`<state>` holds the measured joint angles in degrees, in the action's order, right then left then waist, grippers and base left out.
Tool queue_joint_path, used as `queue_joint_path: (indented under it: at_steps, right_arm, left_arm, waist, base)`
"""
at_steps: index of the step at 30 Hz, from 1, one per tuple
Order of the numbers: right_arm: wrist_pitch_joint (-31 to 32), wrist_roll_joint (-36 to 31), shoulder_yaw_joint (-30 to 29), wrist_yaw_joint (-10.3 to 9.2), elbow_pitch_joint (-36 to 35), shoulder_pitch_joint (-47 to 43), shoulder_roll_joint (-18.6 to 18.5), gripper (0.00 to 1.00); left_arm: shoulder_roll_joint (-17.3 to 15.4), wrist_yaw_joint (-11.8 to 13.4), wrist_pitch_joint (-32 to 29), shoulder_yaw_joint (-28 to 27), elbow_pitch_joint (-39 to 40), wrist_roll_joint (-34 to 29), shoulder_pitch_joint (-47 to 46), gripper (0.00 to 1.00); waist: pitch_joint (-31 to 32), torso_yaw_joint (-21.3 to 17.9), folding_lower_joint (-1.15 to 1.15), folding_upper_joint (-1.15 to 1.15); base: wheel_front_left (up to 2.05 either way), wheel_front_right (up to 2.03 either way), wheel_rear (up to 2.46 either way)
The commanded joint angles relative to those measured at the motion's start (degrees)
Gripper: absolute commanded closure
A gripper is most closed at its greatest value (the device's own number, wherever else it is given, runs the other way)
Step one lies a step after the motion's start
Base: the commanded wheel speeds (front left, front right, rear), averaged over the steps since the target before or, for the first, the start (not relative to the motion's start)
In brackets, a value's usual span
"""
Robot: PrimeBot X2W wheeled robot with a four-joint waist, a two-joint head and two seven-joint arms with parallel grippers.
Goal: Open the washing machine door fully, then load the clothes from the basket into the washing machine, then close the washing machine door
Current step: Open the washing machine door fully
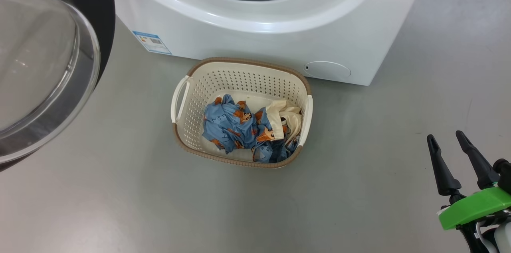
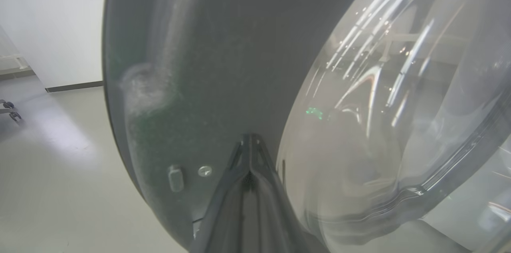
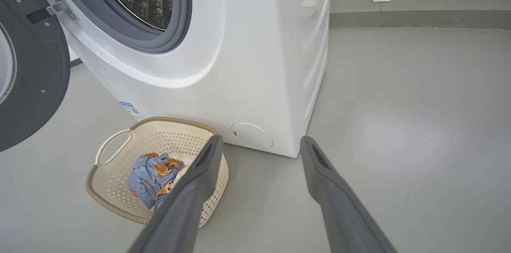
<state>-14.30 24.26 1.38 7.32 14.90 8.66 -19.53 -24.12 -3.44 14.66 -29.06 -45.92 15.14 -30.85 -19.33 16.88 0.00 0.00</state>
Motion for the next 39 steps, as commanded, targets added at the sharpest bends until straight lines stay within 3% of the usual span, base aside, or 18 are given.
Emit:
queue_joint_path:
  at_steps: [1, 15, 18, 19, 20, 27, 39]
  right_arm:
    - [-0.7, -0.31, 1.24, 0.17, -1.01, 0.45, -0.66, 0.0]
    - [-0.7, 0.5, 1.61, 0.17, -0.3, -1.84, 0.15, 0.0]
    - [-0.7, 0.76, 1.74, 0.17, -0.19, -2.66, 0.22, 0.0]
    - [-0.7, 0.84, 1.76, 0.17, -0.16, -2.92, 0.24, 0.0]
    - [-0.7, 0.93, 1.81, 0.17, -0.14, -3.15, 0.25, 0.0]
    - [-0.7, 1.46, 1.96, 0.17, -0.33, -3.96, -0.26, 0.0]
    - [-0.7, 1.64, 1.64, 0.17, -0.66, -4.22, -0.02, 0.0]
  left_arm:
    - [-4.33, -0.18, 0.33, -2.18, 0.75, -1.04, -1.44, 1.0]
    - [1.21, -2.78, 0.34, -3.17, 5.35, -5.44, 4.28, 0.98]
    - [2.96, -3.21, 0.34, -3.33, 7.63, -5.78, 6.61, 0.52]
    - [3.53, -3.34, 0.34, -3.48, 8.35, -5.78, 7.38, 0.2]
    - [4.11, -3.47, 0.34, -3.59, 9.1, -5.67, 8.15, 0.0]
    - [8.13, -3.99, 0.34, -3.15, 15.02, -3.3, 12.89, 0.0]
    - [13.58, -4.03, 0.34, 7.15, 26.25, 2.81, 20.74, 0.0]
  waist:
    - [0.26, 0.05, 0.0, 0.0]
    - [6.63, 0.22, 0.0, 0.0]
    - [8.15, 0.37, 0.0, 0.0]
    - [8.62, 0.4, 0.0, 0.0]
    - [9.03, 0.4, 0.0, 0.0]
    - [11.01, -0.17, 0.0, 0.0]
    - [12.2, -3.69, 0.0, 0.0]
  base:
    - [0.0, 0.0, 0.0]
    - [0.0, 0.0, 0.0]
    - [0.0, 0.0, 0.0]
    - [0.0, 0.0, 0.0]
    - [0.0, 0.0, 0.0]
    - [0.0, 0.0, 0.0]
    - [0.0, 0.0, 0.0]
